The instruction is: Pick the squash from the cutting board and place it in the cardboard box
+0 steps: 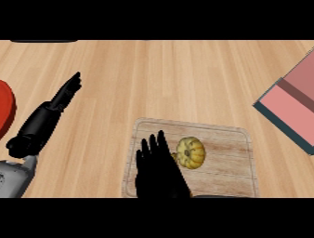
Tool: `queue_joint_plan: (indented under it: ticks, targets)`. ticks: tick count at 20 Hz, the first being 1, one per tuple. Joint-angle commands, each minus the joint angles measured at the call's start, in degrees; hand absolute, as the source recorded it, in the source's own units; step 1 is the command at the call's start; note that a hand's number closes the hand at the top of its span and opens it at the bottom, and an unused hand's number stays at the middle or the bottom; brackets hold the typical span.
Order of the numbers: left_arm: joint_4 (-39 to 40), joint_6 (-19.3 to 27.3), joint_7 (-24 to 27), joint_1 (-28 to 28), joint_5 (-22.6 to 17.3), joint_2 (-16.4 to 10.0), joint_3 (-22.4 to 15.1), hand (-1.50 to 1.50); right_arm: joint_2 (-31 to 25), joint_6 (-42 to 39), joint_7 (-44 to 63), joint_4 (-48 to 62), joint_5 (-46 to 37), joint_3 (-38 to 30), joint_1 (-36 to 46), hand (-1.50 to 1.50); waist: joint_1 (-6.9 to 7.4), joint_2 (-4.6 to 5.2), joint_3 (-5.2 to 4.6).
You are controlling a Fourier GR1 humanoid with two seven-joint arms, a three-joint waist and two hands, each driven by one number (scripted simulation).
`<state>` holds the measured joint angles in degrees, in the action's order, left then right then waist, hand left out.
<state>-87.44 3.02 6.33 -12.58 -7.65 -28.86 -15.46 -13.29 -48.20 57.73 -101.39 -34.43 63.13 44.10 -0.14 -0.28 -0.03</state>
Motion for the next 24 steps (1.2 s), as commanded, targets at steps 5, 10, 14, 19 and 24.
queue_joint_plan:
  ticks: [5,10,14,19,24]
  targets:
    - [6.53,-1.36,2.33,-3.81,2.42,3.03,1.19,0.00,3.15,-1.35,2.25,7.98,-10.08,1.10,-1.68,-1.50,-0.09,0.41,0.00]
    - [4.13,-2.57,0.19,-3.25,2.32,3.51,3.31,0.00,3.16,-2.69,0.03,7.83,-15.30,0.32,-5.72,-1.50,0.03,0.29,0.02]
    - [5.23,-5.75,0.80,-3.08,2.40,3.55,5.68,0.00,3.20,-1.06,-6.98,10.72,-18.64,-1.63,-7.23,-1.50,0.17,0.35,0.03]
    - [1.93,-7.34,0.82,-0.45,3.54,2.80,7.31,0.00,5.26,-2.62,-7.90,10.66,-21.43,-3.37,-10.28,-1.50,0.46,0.27,0.03]
    - [1.27,-6.44,0.74,0.09,6.47,6.14,7.20,0.00,-1.42,-1.19,-12.53,8.93,-26.83,-5.55,-12.16,-1.50,0.22,0.25,0.04]
